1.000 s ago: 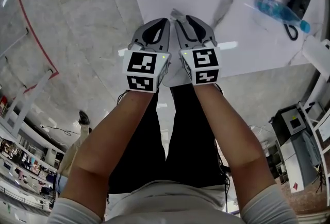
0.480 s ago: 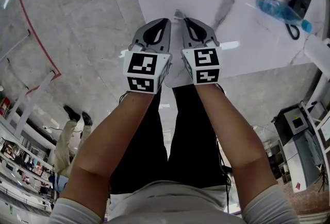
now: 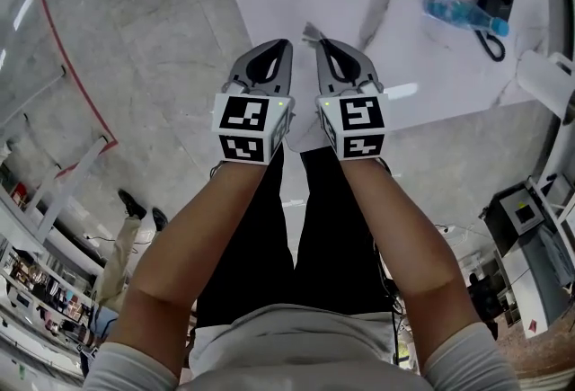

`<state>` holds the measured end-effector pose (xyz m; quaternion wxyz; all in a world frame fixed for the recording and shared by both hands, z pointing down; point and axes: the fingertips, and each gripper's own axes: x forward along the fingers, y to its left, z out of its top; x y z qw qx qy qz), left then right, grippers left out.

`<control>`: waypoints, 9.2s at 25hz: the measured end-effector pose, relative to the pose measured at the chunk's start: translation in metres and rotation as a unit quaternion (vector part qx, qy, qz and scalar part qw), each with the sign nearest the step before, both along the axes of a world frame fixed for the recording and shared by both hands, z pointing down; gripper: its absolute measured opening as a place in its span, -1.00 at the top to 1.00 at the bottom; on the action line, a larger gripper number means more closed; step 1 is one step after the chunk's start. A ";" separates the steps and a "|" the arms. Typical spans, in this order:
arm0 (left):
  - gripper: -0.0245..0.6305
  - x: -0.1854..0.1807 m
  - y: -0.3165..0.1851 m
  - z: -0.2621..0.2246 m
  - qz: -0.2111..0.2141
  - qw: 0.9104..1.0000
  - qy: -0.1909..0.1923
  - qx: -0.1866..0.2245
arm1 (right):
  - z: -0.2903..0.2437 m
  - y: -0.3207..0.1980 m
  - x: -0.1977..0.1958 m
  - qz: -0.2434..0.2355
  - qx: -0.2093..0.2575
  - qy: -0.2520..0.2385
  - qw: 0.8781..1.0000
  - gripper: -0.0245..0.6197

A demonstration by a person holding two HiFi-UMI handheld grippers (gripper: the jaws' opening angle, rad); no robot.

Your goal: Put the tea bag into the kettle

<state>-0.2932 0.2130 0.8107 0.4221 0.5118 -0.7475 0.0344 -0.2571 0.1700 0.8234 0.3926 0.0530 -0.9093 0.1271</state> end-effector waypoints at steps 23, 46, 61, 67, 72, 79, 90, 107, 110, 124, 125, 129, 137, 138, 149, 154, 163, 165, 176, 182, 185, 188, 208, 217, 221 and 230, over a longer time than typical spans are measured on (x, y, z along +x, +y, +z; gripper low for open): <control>0.90 0.013 -0.046 -0.342 0.048 0.985 -0.108 0.128 | -0.356 -0.049 0.024 0.090 0.061 -0.162 0.981 0.89; 0.90 0.172 -0.118 -0.434 0.273 0.938 -0.065 0.202 | -0.446 -0.089 0.197 0.311 0.136 -0.180 0.923 0.89; 0.90 0.394 -0.205 -0.459 0.369 0.896 -0.090 0.229 | -0.469 -0.157 0.402 0.357 0.177 -0.181 0.899 0.89; 0.90 0.451 -0.233 -0.463 0.376 0.893 -0.093 0.231 | -0.475 -0.178 0.457 0.370 0.179 -0.190 0.892 0.89; 0.90 0.478 -0.247 -0.467 0.386 0.889 -0.098 0.226 | -0.480 -0.189 0.486 0.384 0.175 -0.194 0.885 0.89; 0.90 0.493 -0.273 -0.470 0.384 0.889 -0.097 0.230 | -0.479 -0.208 0.506 0.393 0.175 -0.191 0.882 0.89; 0.90 0.500 -0.332 -0.461 0.380 0.892 -0.087 0.229 | -0.476 -0.276 0.516 0.395 0.174 -0.186 0.882 0.89; 0.90 0.454 -0.464 -0.446 0.388 0.893 -0.081 0.215 | -0.462 -0.415 0.472 0.397 0.166 -0.164 0.888 0.89; 0.90 0.453 -0.474 -0.440 0.386 0.895 -0.078 0.210 | -0.457 -0.428 0.467 0.391 0.159 -0.164 0.891 0.89; 0.90 0.441 -0.554 -0.417 0.303 0.930 -0.101 0.180 | -0.422 -0.517 0.455 0.288 0.127 -0.157 0.936 0.89; 0.90 0.440 -0.559 -0.413 0.295 0.934 -0.102 0.176 | -0.419 -0.524 0.453 0.278 0.123 -0.155 0.940 0.89; 0.90 0.437 -0.576 -0.394 0.259 0.948 -0.097 0.157 | -0.404 -0.545 0.448 0.236 0.105 -0.149 0.955 0.89; 0.90 0.424 -0.590 -0.360 0.201 0.967 -0.097 0.122 | -0.369 -0.569 0.437 0.171 0.071 -0.134 0.973 0.89; 0.90 0.424 -0.590 -0.354 0.197 0.968 -0.097 0.118 | -0.363 -0.570 0.436 0.164 0.068 -0.133 0.975 0.89; 0.90 0.424 -0.587 -0.282 0.162 0.980 -0.075 0.086 | -0.290 -0.582 0.435 0.126 0.036 -0.098 0.987 0.89; 0.90 0.420 -0.587 -0.256 0.146 0.984 -0.069 0.075 | -0.264 -0.579 0.433 0.113 0.027 -0.090 0.989 0.89; 0.90 0.420 -0.596 -0.220 0.135 0.986 -0.065 0.067 | -0.217 -0.574 0.435 0.109 0.013 -0.072 0.991 0.89; 0.90 0.422 -0.595 -0.208 0.140 0.986 -0.059 0.062 | -0.206 -0.576 0.433 0.109 0.011 -0.069 0.992 0.89; 0.90 0.435 -0.585 -0.182 0.146 0.987 -0.047 0.052 | -0.176 -0.574 0.432 0.108 0.002 -0.061 0.992 0.88; 0.90 0.436 -0.584 -0.181 0.139 0.988 -0.044 0.052 | -0.175 -0.573 0.435 0.111 0.002 -0.064 0.992 0.84; 0.90 0.437 -0.584 -0.181 0.140 0.988 -0.045 0.053 | -0.175 -0.573 0.436 0.112 0.002 -0.066 0.992 0.78; 0.90 0.438 -0.582 -0.183 0.135 0.988 -0.043 0.054 | -0.177 -0.572 0.438 0.113 0.003 -0.068 0.991 0.77; 0.90 0.441 -0.594 -0.244 0.140 0.984 -0.072 0.087 | -0.249 -0.574 0.441 0.118 0.028 -0.110 0.987 0.81; 0.90 0.430 -0.604 -0.327 0.120 0.979 -0.089 0.139 | -0.330 -0.579 0.428 0.106 0.057 -0.154 0.981 0.89; 0.90 0.424 -0.606 -0.365 0.115 0.975 -0.107 0.160 | -0.370 -0.583 0.423 0.103 0.066 -0.183 0.975 0.89; 0.90 0.425 -0.603 -0.465 0.105 0.961 -0.141 0.211 | -0.476 -0.581 0.420 0.104 0.086 -0.254 0.958 0.89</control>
